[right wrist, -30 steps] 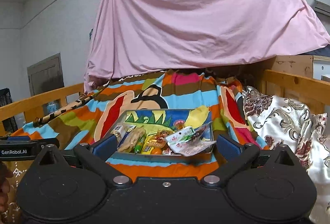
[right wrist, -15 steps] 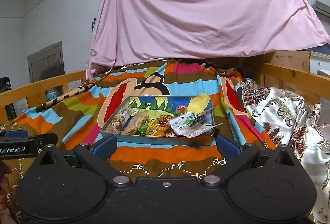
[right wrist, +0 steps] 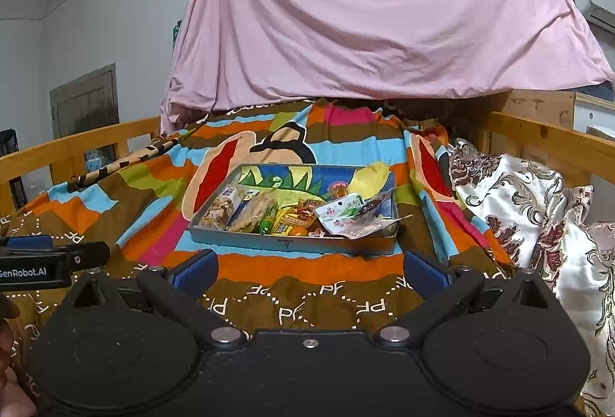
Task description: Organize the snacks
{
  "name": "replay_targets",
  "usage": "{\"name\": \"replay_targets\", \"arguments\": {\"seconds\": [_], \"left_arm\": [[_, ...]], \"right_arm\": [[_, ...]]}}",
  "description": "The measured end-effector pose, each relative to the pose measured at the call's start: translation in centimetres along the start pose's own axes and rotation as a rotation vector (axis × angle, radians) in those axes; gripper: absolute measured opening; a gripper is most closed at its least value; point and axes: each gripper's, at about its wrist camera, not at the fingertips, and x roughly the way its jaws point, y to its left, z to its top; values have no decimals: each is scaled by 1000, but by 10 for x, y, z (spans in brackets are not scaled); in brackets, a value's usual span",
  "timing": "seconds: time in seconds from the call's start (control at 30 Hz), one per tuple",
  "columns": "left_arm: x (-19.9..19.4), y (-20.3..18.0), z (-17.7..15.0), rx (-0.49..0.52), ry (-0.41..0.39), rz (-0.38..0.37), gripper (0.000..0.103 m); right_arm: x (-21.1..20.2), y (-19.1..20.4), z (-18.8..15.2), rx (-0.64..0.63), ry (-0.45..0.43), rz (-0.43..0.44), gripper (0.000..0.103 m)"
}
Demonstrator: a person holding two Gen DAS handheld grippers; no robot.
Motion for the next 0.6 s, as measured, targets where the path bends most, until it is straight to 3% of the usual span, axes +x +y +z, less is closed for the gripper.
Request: {"name": "replay_targets", "arguments": {"seconds": [0.6], "left_arm": [[6, -4, -4, 34, 49, 16, 103]], "right_arm": [[12, 1, -11, 12, 78, -12, 102]]}}
